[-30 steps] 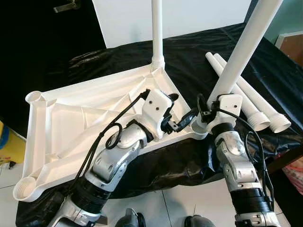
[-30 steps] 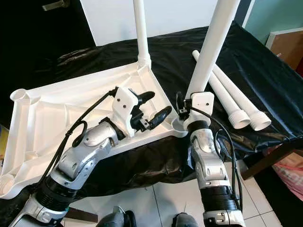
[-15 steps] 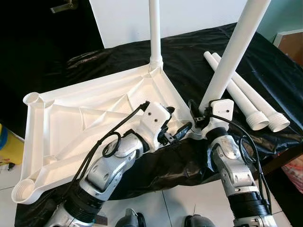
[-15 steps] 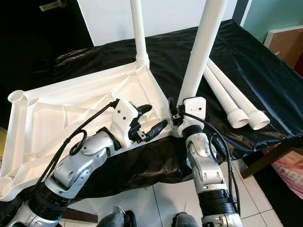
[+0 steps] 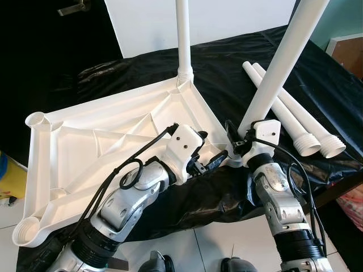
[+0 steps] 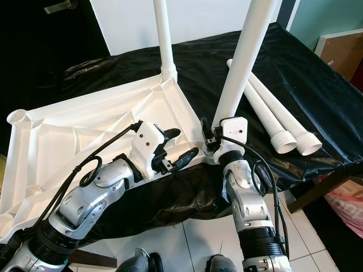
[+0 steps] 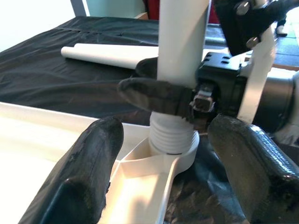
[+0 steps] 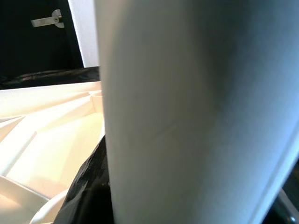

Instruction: Building children table

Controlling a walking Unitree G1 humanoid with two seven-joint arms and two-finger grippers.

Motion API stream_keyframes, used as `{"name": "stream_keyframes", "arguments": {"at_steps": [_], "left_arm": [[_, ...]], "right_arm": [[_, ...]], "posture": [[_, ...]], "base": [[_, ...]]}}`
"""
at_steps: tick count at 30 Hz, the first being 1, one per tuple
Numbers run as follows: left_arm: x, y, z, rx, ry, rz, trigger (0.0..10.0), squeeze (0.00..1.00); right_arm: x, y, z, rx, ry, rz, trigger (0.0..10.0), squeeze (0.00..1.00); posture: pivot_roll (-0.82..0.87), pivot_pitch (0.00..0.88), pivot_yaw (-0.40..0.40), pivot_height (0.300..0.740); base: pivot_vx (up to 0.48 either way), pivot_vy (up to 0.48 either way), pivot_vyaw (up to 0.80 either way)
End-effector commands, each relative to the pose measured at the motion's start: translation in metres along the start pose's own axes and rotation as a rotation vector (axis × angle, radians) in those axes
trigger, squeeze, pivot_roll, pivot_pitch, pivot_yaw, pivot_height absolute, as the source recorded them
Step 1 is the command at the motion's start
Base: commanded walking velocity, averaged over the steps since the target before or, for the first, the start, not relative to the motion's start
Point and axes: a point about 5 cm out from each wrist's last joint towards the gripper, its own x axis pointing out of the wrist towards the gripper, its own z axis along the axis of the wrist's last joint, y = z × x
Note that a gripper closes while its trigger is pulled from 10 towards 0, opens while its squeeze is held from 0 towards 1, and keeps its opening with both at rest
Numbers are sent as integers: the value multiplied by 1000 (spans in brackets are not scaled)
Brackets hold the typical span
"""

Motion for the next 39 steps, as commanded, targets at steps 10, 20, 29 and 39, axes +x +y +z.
{"name": "stream_keyframes", "arguments": {"at_steps": [10, 20, 29, 39], "left_arm": [[-2, -14, 0, -1, 15, -195, 10000, 0], [-4, -15, 0, 0, 20, -206, 10000, 0], [-5, -14, 2, 1, 21, -213, 10000, 0], [-5, -14, 3, 2, 21, -216, 10000, 0]], "right_arm": [[-9, 8, -24, -65, 111, 114, 10000, 0], [-18, 8, -36, -129, 145, 193, 10000, 0], [-15, 1, -40, 55, 188, 92, 10000, 0], [-13, 1, -43, 61, 208, 84, 10000, 0]], "posture": [[-71, 129, 76, 740], [-68, 129, 80, 740], [-67, 129, 85, 740], [-62, 124, 83, 740]], "base": [[0, 0, 0], [0, 0, 0], [0, 0, 0], [0, 0, 0]]}}
